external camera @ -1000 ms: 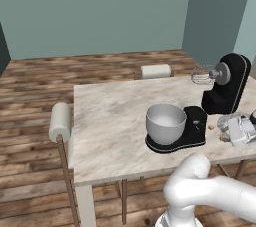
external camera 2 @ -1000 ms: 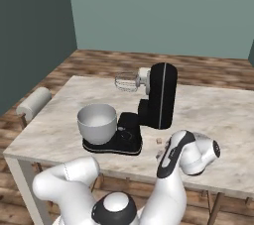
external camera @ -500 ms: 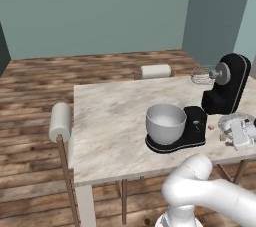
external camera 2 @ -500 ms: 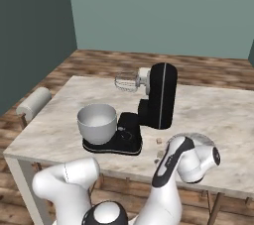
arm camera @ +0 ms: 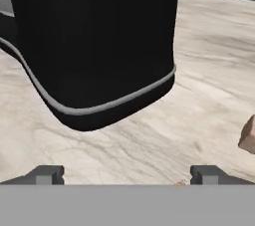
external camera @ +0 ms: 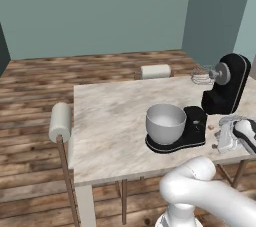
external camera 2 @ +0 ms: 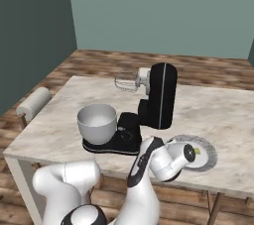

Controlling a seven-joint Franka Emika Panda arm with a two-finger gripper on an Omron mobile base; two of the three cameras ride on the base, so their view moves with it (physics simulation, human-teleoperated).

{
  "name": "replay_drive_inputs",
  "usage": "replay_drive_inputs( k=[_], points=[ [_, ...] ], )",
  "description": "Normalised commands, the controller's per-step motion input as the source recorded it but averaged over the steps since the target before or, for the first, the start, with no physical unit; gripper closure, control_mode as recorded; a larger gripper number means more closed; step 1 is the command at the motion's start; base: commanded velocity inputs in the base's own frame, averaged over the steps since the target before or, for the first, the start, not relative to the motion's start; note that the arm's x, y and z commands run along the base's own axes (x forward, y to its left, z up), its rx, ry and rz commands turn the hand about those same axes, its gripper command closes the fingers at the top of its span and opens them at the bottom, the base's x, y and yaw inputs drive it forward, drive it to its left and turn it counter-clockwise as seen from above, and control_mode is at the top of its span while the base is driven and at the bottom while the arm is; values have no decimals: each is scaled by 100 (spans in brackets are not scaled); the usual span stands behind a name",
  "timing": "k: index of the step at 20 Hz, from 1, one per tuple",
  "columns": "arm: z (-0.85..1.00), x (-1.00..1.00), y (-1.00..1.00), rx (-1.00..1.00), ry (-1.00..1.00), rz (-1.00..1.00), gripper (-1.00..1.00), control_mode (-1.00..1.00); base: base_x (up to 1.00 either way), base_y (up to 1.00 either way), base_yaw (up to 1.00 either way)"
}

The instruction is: Add butter and sugar cubes to the stand mixer bowl and then turn on the stand mixer to begin making frosting.

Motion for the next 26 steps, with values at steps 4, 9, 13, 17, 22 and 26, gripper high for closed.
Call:
replay_drive_inputs(
  k=[4, 9, 13, 17, 22, 26],
  points=[
    [-64, 2, -1, -4, 0, -8, 100, -100, 0, 0, 0],
    [-56, 0, -67, 0, -3, -6, 100, -100, 0, 0, 0],
    [-38, 0, -85, 5, -5, -5, 100, -100, 0, 0, 0],
    [-45, 0, -96, 5, -12, 0, 100, -100, 0, 0, 0],
    [-54, 0, -84, 1, -13, 0, 100, -100, 0, 0, 0],
    [-36, -4, -51, 1, -6, 0, 100, -100, 0, 0, 0]
  ],
)
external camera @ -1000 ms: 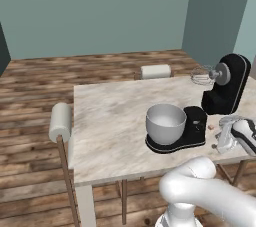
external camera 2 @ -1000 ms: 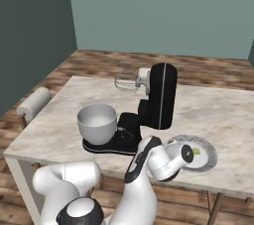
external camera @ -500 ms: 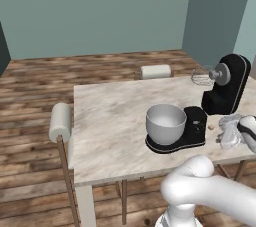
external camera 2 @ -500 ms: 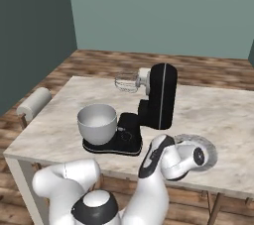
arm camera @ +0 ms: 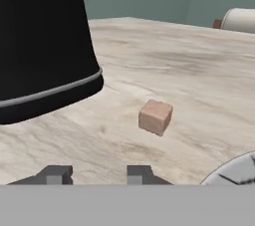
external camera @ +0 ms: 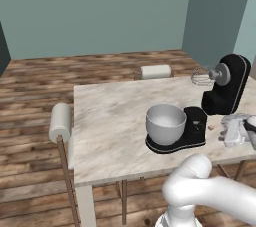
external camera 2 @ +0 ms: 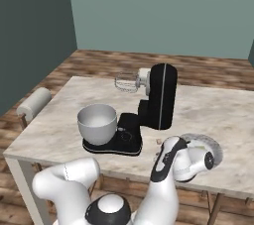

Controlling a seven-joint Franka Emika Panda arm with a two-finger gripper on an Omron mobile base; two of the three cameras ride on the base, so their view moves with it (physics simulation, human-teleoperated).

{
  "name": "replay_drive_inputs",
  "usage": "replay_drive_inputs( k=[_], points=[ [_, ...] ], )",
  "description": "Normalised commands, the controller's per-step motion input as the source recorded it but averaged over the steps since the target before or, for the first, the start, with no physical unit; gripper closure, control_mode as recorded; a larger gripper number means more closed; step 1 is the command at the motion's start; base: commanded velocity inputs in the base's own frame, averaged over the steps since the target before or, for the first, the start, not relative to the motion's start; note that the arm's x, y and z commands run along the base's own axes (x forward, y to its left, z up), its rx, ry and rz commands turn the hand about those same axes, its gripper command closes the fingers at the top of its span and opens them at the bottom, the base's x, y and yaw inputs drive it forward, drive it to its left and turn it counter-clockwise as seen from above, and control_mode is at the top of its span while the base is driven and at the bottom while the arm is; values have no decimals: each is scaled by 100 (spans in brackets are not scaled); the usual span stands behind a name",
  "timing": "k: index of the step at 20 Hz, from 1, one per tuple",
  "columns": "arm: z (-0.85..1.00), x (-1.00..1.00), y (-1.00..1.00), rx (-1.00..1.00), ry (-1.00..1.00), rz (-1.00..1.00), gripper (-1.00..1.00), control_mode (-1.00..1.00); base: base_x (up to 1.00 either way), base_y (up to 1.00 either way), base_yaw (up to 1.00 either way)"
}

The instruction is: Add butter and sugar cubes to the stand mixer bowl and then turn on the stand mixer to begin making frosting.

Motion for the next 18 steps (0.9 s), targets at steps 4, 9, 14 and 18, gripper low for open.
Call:
replay_drive_inputs(
  k=[4, 9, 14, 18],
  points=[
    [-29, -28, -43, 0, -5, 0, 100, -100, 0, 0, 0],
    [-10, -48, -22, 0, -3, -5, 100, -100, 0, 0, 0],
    [-1, -57, -6, 0, -5, -10, 100, -100, 0, 0, 0],
    [9, -46, 0, 0, -9, -6, 100, -100, 0, 0, 0]
  ],
)
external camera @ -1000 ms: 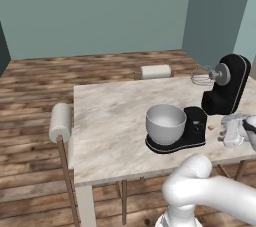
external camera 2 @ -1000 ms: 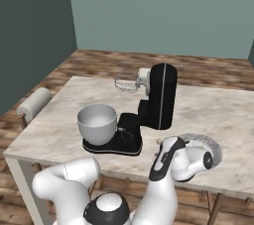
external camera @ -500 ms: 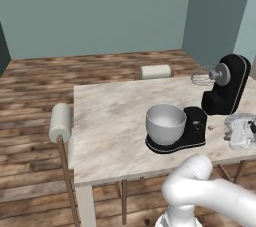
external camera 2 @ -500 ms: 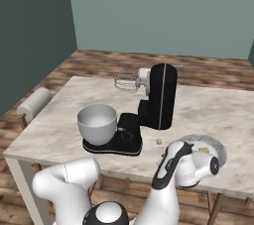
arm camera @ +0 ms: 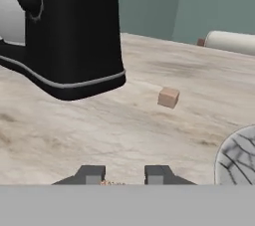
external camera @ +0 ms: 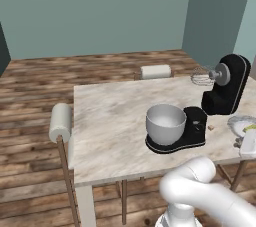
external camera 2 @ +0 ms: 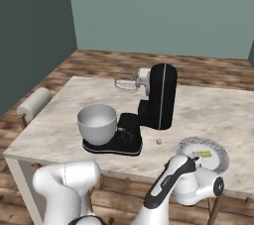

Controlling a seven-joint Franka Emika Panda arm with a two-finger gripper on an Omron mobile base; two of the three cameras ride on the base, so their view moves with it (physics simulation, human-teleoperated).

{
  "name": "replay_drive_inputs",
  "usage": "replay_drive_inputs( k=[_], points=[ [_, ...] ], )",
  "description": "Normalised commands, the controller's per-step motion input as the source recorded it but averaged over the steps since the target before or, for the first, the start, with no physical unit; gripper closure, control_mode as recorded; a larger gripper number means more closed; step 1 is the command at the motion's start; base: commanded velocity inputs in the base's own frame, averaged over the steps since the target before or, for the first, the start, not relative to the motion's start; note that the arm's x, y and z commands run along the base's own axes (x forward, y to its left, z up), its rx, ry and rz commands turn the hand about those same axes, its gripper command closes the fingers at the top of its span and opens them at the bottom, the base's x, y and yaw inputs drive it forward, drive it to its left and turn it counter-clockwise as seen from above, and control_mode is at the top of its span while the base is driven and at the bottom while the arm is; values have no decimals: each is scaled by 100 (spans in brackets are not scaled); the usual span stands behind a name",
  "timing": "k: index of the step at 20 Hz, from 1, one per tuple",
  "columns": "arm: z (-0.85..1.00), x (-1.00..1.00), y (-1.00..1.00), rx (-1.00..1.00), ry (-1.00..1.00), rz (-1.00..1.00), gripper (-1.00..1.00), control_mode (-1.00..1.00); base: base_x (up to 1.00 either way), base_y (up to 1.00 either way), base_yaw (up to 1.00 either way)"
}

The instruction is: Add butter and sugar cubes to the stand mixer bowl and then turn on the stand mixer to begin making frosting.

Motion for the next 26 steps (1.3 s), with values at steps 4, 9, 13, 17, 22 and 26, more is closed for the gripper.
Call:
replay_drive_inputs(
  k=[4, 9, 13, 17, 22, 26],
  points=[
    [28, -24, 19, 0, -11, -5, 100, -100, 0, 0, 0],
    [55, -13, 53, 0, -10, -3, 100, -100, 0, 0, 0],
    [69, -3, 72, 0, -4, 0, 100, -100, 0, 0, 0],
    [89, -20, 49, 0, -1, 0, 100, -100, 0, 0, 0],
    [100, -41, 23, 0, 0, 0, 100, -100, 0, 0, 0],
    [99, -52, 35, -1, 0, 0, 100, -100, 0, 0, 0]
  ],
)
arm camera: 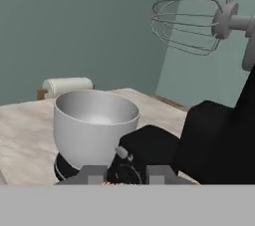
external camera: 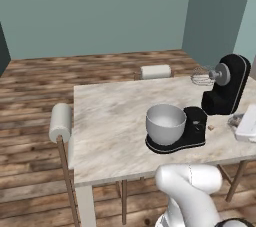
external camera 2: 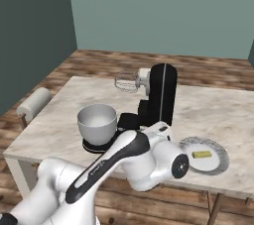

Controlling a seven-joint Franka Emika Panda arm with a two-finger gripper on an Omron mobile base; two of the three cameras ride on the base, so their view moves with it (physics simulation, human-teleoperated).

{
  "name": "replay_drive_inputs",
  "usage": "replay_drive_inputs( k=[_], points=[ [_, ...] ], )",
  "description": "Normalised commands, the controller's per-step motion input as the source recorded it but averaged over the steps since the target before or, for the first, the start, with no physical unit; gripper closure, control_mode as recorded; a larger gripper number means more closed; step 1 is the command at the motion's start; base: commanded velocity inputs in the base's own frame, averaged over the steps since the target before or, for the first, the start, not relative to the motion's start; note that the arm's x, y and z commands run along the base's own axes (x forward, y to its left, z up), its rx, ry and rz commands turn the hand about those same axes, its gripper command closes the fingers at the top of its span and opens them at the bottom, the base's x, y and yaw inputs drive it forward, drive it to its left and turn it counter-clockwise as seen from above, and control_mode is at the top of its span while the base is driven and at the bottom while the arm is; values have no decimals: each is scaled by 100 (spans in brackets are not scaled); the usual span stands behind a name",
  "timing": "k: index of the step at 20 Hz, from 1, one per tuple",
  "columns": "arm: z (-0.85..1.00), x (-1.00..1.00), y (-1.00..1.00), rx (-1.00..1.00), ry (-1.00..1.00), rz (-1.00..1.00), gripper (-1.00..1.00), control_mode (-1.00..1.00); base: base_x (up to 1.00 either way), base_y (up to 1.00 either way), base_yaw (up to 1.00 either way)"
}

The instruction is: Add butter and sugar cubes to the stand mixer bowl and then turn on the stand mixer to begin making frosting.

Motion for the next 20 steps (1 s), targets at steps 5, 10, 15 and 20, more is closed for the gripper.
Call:
replay_drive_inputs(
  k=[5, 10, 15, 20],
  points=[
    [82, -33, 83, -4, 6, 0, 100, -100, 0, 0, 0],
    [76, -2, 99, -2, 11, 0, 100, -100, 0, 0, 0],
    [53, 11, 88, -8, 14, 0, 100, -100, 0, 0, 0],
    [9, 35, 64, -24, 26, -2, 100, -100, 0, 0, 0]
  ],
)
